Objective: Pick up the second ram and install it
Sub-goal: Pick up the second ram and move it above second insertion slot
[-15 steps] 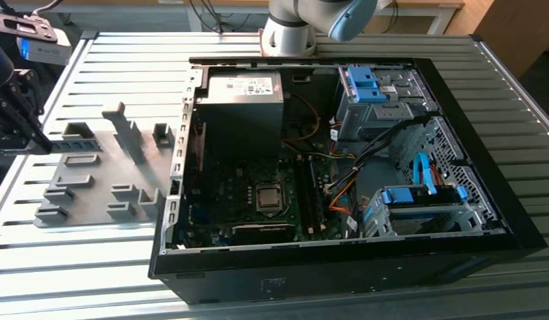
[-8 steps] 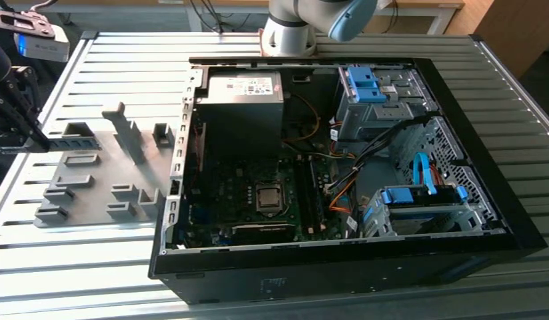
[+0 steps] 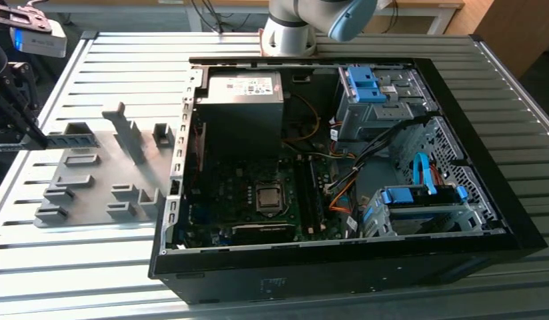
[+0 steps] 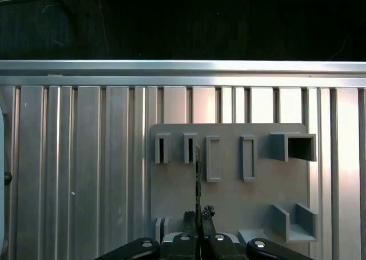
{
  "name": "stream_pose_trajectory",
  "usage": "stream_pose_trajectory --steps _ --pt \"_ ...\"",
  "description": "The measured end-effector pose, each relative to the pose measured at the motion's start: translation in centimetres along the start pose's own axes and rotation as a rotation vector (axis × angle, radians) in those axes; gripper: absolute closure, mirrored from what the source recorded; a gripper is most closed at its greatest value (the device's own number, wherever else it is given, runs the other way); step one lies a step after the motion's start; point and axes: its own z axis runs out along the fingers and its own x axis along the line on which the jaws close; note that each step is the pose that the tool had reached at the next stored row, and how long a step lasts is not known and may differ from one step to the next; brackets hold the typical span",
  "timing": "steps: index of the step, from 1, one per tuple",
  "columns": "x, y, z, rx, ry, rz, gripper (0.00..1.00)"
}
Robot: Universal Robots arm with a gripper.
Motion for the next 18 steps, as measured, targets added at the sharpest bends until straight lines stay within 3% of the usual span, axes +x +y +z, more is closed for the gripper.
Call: stream_pose_trajectory --steps 18 --pt "-0.01 0.02 -1.31 0.0000 0.0000 0.000 0.86"
